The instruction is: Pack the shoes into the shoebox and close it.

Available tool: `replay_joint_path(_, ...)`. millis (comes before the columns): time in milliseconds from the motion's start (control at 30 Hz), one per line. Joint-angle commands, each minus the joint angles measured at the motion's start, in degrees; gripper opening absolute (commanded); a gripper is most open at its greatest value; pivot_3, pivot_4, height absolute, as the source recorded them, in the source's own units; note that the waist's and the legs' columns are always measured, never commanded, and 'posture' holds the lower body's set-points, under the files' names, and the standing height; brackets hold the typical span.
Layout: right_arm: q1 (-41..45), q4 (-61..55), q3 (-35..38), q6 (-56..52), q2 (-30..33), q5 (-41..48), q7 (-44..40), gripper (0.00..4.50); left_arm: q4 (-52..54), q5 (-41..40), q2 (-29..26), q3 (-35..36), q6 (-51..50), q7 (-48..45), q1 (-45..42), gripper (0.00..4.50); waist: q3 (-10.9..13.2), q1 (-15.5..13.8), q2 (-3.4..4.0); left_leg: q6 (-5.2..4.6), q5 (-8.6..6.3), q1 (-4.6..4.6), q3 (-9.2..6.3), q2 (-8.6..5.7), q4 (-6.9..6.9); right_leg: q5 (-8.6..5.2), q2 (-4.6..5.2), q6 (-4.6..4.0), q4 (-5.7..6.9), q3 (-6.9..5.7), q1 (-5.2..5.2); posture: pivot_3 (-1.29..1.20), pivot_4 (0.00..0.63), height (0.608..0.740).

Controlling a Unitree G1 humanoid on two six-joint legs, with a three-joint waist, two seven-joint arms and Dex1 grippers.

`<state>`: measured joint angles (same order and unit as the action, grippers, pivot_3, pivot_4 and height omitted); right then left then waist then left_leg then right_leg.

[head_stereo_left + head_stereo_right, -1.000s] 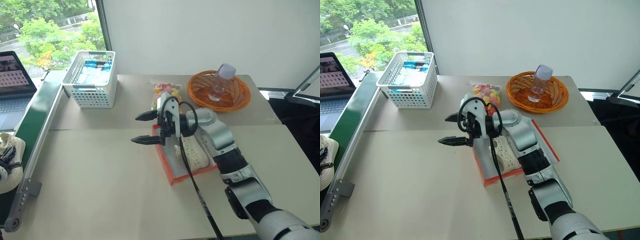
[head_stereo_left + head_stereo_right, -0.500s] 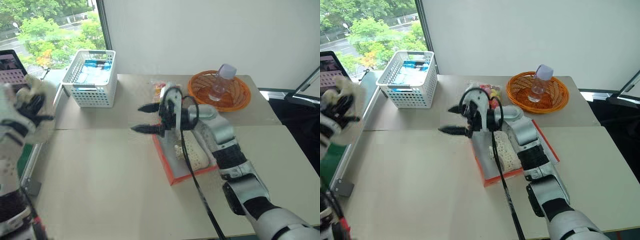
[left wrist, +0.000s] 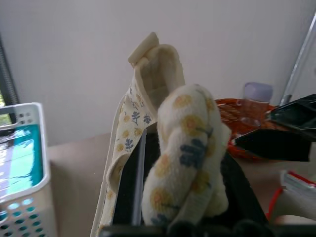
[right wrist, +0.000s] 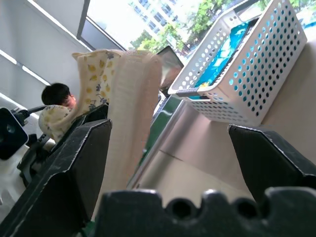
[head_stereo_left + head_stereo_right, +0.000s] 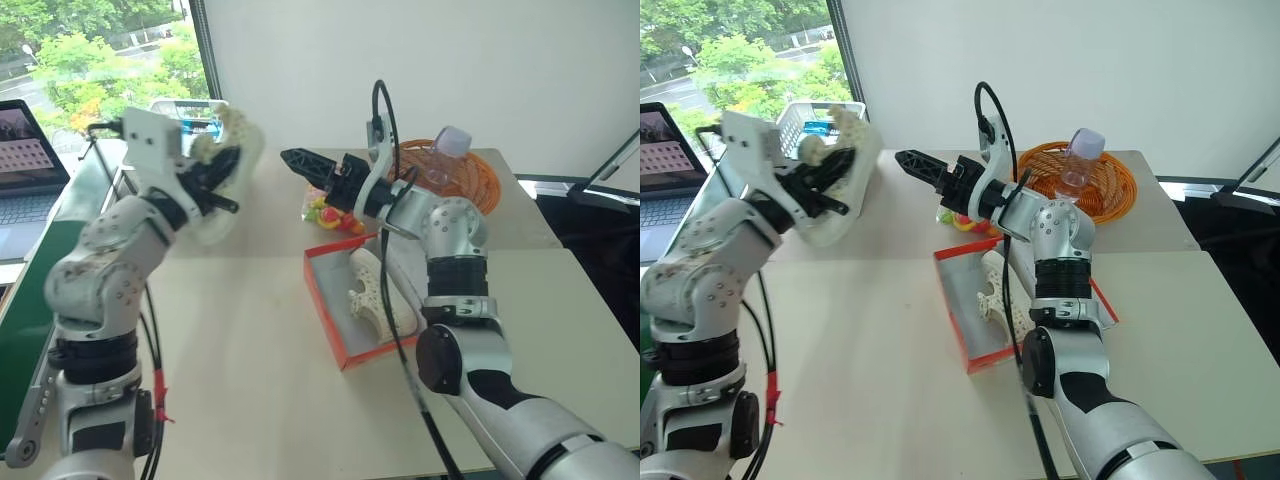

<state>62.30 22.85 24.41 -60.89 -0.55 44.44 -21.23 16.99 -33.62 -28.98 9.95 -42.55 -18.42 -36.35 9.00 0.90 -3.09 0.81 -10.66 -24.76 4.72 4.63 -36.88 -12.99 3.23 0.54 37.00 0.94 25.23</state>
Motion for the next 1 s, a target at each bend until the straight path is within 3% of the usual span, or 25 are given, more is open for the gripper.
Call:
replay_joint_path(33, 1.9, -1.8, 5.6, -2.1, -0.7, 7.0, 5.7, 4.5, -0.4, 0.7, 1.6, -1.3, 1.9, -1.3, -1.0, 0.22, 0.0, 0.1, 0.03, 0.0, 0.0, 0.0, -0.02, 0.01, 0.0, 0.0, -0.02, 0.0, 0.01, 0.0, 0.01, 0.0, 0.15, 0.74)
replay_joint_path(333, 0.5, -3.3, 5.4, -1.8, -0.5, 10.3, 9.9, 4.5, -1.7, 2.1, 6.9, -4.7, 2.6, -2.0, -3.1, 0.22, 0.0, 0.1, 0.05, -0.02, 0.01, -0.04, -0.08, -0.01, 0.0, -0.01, -0.03, 0.02, -0.01, 0.01, 0.01, 0.0, 0.15, 0.74)
replay_joint_path(733, -2.0, -4.5, 3.0, -0.4, -0.1, 10.7, 9.1, 4.5, -0.8, 2.3, 9.1, -5.7, 1.6, -2.4, -4.7, 0.22, 0.0, 0.1, 0.06, -0.03, 0.02, -0.09, -0.14, -0.02, -0.01, -0.01, -0.03, 0.05, -0.03, 0.0, 0.01, 0.0, 0.15, 0.74)
replay_joint_path(767, -1.9, -4.5, 3.9, 0.0, -0.3, 11.4, 9.7, 3.95, -0.5, 2.2, 9.1, -5.7, 1.4, -2.5, -4.4, 0.22, 0.0, 0.1, 0.06, -0.04, 0.02, -0.09, -0.14, -0.02, -0.01, -0.01, -0.03, 0.05, -0.04, 0.0, 0.01, 0.0, 0.15, 0.74)
replay_joint_path(833, -1.5, -4.4, 5.3, 0.6, -0.5, 12.6, 10.5, 3.47, -0.3, 2.2, 8.7, -5.5, 1.1, -2.6, -3.9, 0.22, 0.0, 0.1, 0.06, -0.03, 0.02, -0.09, -0.15, -0.02, -0.01, -0.01, -0.04, 0.05, -0.04, 0.0, 0.01, 0.0, 0.15, 0.74)
replay_joint_path(1000, -0.1, -3.3, 6.1, 3.3, -0.3, 13.9, 12.1, 1.79, 0.2, 0.9, 8.1, -4.1, -0.2, -2.8, -3.5, 0.22, 0.0, 0.1, 0.07, -0.04, 0.02, -0.09, -0.16, -0.02, -0.01, -0.01, -0.04, 0.05, -0.03, -0.01, 0.01, 0.0, 0.15, 0.74)
